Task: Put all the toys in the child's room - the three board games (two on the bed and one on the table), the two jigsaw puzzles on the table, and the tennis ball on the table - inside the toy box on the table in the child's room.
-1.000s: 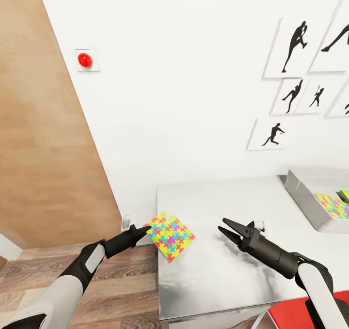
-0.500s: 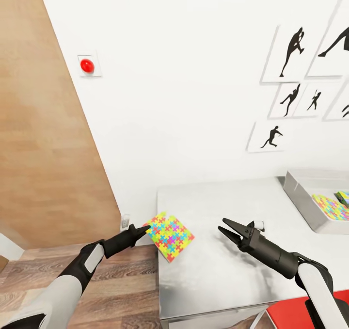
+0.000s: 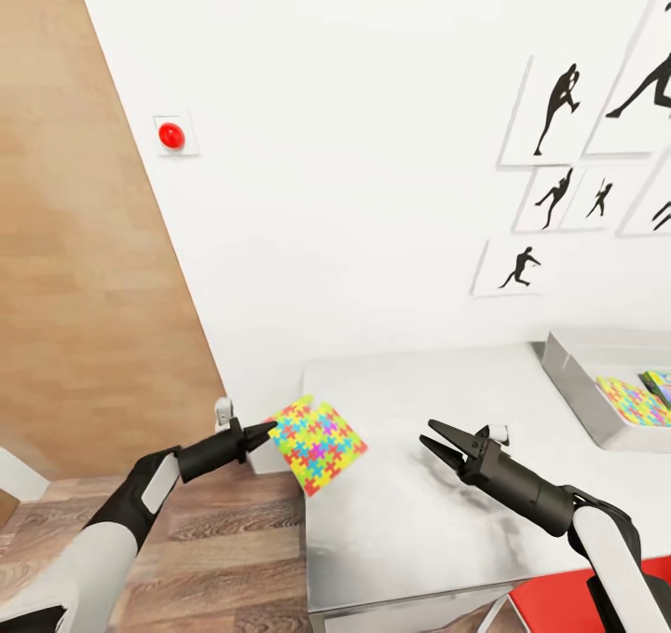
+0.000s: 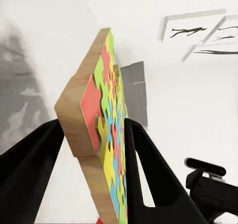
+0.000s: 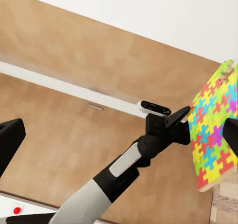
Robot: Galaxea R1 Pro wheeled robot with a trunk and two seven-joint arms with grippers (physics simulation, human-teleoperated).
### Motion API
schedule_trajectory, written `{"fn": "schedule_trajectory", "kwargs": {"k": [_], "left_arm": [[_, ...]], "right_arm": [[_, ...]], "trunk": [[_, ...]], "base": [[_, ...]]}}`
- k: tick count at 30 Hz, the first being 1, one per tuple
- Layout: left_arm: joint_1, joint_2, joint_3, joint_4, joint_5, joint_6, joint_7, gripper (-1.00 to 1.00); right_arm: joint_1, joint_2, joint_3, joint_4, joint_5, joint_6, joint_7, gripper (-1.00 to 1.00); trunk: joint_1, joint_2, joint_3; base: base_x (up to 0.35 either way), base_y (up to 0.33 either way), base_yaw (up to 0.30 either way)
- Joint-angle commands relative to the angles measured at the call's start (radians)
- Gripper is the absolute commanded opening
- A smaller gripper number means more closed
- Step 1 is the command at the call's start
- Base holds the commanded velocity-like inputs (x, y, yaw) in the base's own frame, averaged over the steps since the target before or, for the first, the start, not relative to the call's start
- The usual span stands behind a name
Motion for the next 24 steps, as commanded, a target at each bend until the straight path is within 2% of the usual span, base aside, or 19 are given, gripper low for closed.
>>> {"fn": "schedule_trajectory", "kwargs": {"k": [1, 3, 8, 10, 13, 21, 24], "left_arm": [[-0.001, 0.004, 0.0, -0.006, 0.001, 0.022, -0.002, -1.0], [-0.001, 0.007, -0.003, -0.015, 0.002, 0.041, -0.004, -1.0], [-0.001, 0.018, -0.004, -0.036, 0.003, 0.078, -0.006, -1.0], [-0.001, 0.022, -0.006, -0.07, 0.002, 0.124, -0.006, -1.0], [-0.001, 0.028, -0.009, -0.112, 0.0, 0.154, -0.006, -1.0], [-0.001, 0.065, -0.009, -0.138, 0.003, 0.197, -0.01, -1.0], [-0.001, 0.069, -0.009, -0.14, 0.004, 0.21, -0.036, -1.0]], "right_arm": [[-0.001, 0.0, -0.003, 0.0, 0.003, 0.005, 0.004, 1.0], [-0.001, 0.0, -0.005, 0.0, 0.003, 0.005, 0.004, 1.0], [-0.001, 0.0, -0.005, 0.0, 0.003, 0.001, 0.003, 1.0], [-0.001, 0.0, -0.003, 0.0, 0.003, -0.009, 0.002, 1.0], [-0.001, 0.001, 0.0, 0.0, 0.003, -0.016, 0.001, 1.0], [-0.001, 0.0, 0.004, 0.0, 0.005, -0.06, -0.025, 1.0], [-0.001, 0.0, 0.004, 0.002, 0.005, -0.065, -0.041, 1.0]], "trunk": [[-0.004, 0.006, 0.002], [-0.004, 0.006, 0.002], [-0.023, 0.041, 0.018], [-0.031, 0.055, 0.024], [-0.042, 0.076, 0.033], [-0.073, 0.132, 0.058], [-0.084, 0.153, 0.068]], "base": [[0.0, 0.0, 0.0], [0.0, 0.0, 0.0], [0.0, 0.0, 0.0], [0.0, 0.0, 0.0], [0.0, 0.0, 0.0], [0.0, 0.0, 0.0], [-0.109, 0.0, 0.0]]}}
